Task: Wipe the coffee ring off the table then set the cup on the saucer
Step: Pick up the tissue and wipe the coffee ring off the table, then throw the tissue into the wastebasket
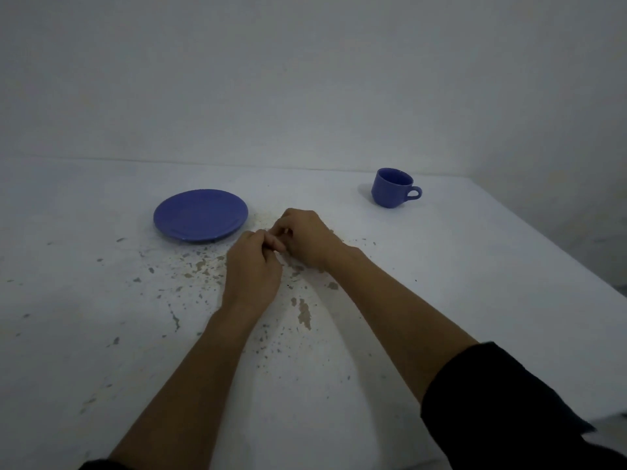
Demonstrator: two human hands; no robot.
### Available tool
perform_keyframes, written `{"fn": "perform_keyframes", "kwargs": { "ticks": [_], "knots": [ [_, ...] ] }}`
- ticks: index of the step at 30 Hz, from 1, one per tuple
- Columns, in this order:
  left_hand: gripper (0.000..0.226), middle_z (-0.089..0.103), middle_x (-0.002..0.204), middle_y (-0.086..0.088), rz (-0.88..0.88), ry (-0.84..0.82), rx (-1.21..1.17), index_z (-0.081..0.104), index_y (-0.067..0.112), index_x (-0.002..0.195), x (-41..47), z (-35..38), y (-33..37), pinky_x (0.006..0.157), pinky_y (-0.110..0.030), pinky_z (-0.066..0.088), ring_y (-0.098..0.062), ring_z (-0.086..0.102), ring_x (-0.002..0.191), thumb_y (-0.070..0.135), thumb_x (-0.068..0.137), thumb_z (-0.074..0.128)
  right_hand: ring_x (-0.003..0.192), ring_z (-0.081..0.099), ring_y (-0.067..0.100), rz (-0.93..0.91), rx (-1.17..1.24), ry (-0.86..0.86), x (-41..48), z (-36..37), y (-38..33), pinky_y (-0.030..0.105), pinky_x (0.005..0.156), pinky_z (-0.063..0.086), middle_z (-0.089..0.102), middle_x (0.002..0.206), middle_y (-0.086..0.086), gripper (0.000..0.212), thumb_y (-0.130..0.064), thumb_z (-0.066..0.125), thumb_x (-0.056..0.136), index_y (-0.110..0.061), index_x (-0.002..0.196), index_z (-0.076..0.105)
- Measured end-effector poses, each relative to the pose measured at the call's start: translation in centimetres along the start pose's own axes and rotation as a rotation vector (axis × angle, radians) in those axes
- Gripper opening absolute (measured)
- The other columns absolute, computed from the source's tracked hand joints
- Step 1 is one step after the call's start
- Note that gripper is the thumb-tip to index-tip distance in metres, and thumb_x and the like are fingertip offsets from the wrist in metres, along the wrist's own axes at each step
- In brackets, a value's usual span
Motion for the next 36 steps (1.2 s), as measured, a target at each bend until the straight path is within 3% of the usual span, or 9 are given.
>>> {"fn": "perform_keyframes", "kwargs": {
  "ticks": [3,6,11,15,19,25,28,31,36],
  "knots": [
    [0.031,0.061,0.078,0.001,-0.008,-0.002,-0.011,0.063,0.015,0.076,-0.1,-0.1,0.2,0.063,-0.017,0.038,-0.012,0.054,0.072,-0.005,0.085,0.042,0.089,0.06,0.016,-0.004,0.066,-0.046,-2.9,-1.2,1.2,0.02,0.078,0.044,0.069,0.106,0.009,0.02,-0.009,0.062,0.089,-0.012,0.105,0.074],
    [0.033,0.056,0.069,0.012,-0.003,-0.02,-0.039,0.062,0.017,0.073,-0.6,-0.2,0.7,0.056,-0.016,0.035,-0.006,0.053,0.063,-0.005,0.084,0.04,0.089,0.059,0.008,0.171,0.197,0.013,-5.9,-2.9,4.2,0.021,0.085,0.048,0.069,0.114,0.002,0.023,-0.013,0.062,0.091,-0.019,0.111,0.071],
    [0.034,0.06,0.077,0.017,0.003,-0.098,-0.068,0.064,0.021,0.077,-2.1,0.2,2.1,0.045,-0.011,0.043,-0.012,0.057,0.055,-0.004,0.087,0.044,0.098,0.066,0.02,0.576,1.142,0.329,-10.9,-5.1,7.7,0.031,0.083,0.059,0.066,0.121,0.007,0.02,-0.007,0.059,0.092,-0.017,0.103,0.072],
    [0.036,0.067,0.085,0.013,-0.057,-0.216,-0.166,0.066,0.023,0.079,-5.1,1.4,3.6,0.045,-0.016,0.048,-0.011,0.06,0.051,-0.004,0.088,0.045,0.09,0.072,0.019,0.536,1.801,0.531,-14.9,-5.6,7.5,0.024,0.071,0.058,0.073,0.106,0.011,0.022,0.002,0.055,0.092,-0.005,0.092,0.075],
    [0.033,0.069,0.088,0.012,0.06,-0.286,-0.163,0.069,0.021,0.083,-8.6,2.2,6.9,0.059,-0.01,0.048,-0.002,0.061,0.07,-0.004,0.086,0.047,0.089,0.07,0.019,0.507,2.098,0.596,-19.5,-6.1,6.7,0.024,0.076,0.059,0.07,0.107,0.016,0.02,0.003,0.054,0.091,0.005,0.098,0.072],
    [0.027,0.063,0.095,0.012,0.31,-0.423,-0.134,0.064,0.028,0.084,-15.3,6.6,13.3,0.075,-0.013,0.044,-0.004,0.057,0.086,0.006,0.089,0.048,0.125,0.054,0.033,0.442,2.133,0.761,-28.6,-8.2,6.8,0.027,0.086,0.057,0.054,0.131,0.027,0.034,0.003,0.051,0.088,0.008,0.12,0.057],
    [0.021,0.058,0.104,0.009,0.476,-0.508,-0.112,0.063,0.028,0.089,-19.2,10.3,17.3,0.082,-0.015,0.039,-0.007,0.05,0.1,0.011,0.089,0.05,0.117,0.059,0.04,0.451,2.086,0.966,-34.3,-9.8,8.0,0.035,0.087,0.057,0.058,0.124,0.031,0.025,0.006,0.044,0.089,0.011,0.107,0.06],
    [0.023,0.057,0.121,0.002,0.612,-0.626,-0.073,0.062,0.022,0.106,-23.2,14.1,20.4,0.092,-0.032,0.045,-0.016,0.049,0.113,0.013,0.088,0.051,0.109,0.064,0.039,0.54,1.94,1.24,-40.8,-10.7,10.4,0.034,0.084,0.058,0.064,0.109,0.026,0.024,0.006,0.042,0.088,0.011,0.103,0.059],
    [0.058,0.031,0.154,-0.006,0.82,-0.758,0.196,0.034,0.018,0.142,-28.9,19.1,21.6,0.115,-0.042,0.02,-0.024,0.023,0.143,0.022,0.087,0.05,0.067,0.068,0.021,0.935,1.573,1.433,-49.2,-7.8,13.4,0.024,0.052,0.055,0.065,0.077,0.013,0.026,-0.005,0.039,0.088,0.0,0.096,0.063]
  ]
}}
Point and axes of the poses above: each hand's wrist, its own x-axis towards the middle knuckle, its own z-axis out of the palm, y = z × x, the point moved 5 cm from there along x, towards the middle knuckle
